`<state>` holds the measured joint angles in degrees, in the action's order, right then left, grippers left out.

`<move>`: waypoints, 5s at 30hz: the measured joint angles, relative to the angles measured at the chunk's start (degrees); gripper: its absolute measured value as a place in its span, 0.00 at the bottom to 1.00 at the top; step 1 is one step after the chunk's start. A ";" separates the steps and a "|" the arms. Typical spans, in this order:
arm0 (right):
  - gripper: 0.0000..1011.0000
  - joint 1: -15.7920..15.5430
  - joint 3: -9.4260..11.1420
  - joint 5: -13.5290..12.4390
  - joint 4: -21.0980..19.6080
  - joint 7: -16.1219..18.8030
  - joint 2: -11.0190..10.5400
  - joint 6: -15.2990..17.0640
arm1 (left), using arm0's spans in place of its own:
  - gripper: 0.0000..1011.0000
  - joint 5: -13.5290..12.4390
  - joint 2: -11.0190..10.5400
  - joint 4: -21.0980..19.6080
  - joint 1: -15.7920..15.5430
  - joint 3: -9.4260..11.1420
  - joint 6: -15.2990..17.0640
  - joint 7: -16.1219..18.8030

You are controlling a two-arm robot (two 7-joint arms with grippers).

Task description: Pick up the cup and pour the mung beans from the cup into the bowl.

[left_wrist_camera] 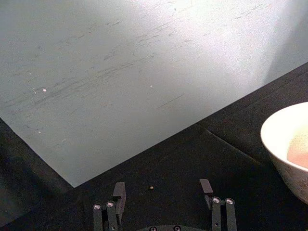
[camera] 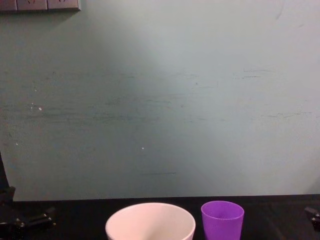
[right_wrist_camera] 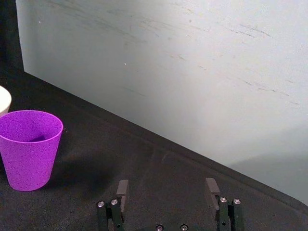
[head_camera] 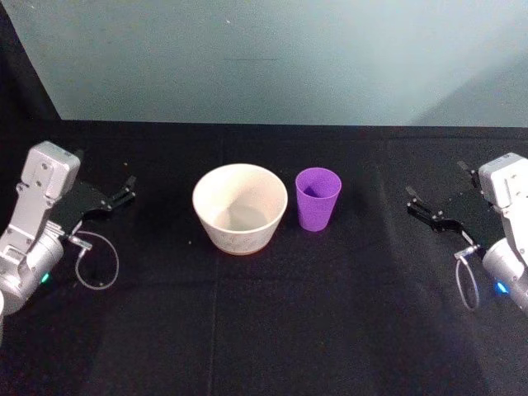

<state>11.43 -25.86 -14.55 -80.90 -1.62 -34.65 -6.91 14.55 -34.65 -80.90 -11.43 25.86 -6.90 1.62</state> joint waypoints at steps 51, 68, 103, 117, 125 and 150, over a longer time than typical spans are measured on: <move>0.99 -2.74 -0.22 -0.91 -2.24 4.81 0.82 -1.21 | 0.99 0.00 0.00 0.00 0.00 0.00 0.00 0.00; 0.99 0.32 -1.89 -5.89 4.04 15.63 8.73 -4.08 | 0.99 0.00 0.00 0.00 0.00 0.00 0.00 0.00; 0.82 10.04 -1.13 -3.25 17.29 23.64 17.55 -2.07 | 0.99 0.00 0.00 0.00 0.00 0.00 0.00 0.00; 0.72 4.18 2.78 -1.76 3.02 20.48 14.26 3.89 | 0.99 0.00 0.00 0.00 0.00 0.00 0.00 0.00; 0.72 1.70 5.70 -2.32 -4.56 19.69 12.88 8.08 | 0.99 0.00 0.00 0.00 0.00 0.00 0.00 0.00; 0.72 0.23 7.44 -2.76 -6.81 19.65 13.28 8.40 | 0.99 0.00 0.00 0.00 0.00 0.00 0.00 0.00</move>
<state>11.66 -18.42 -17.31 -87.71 18.02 -21.37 1.49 14.55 -34.65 -80.90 -11.43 25.86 -6.90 1.62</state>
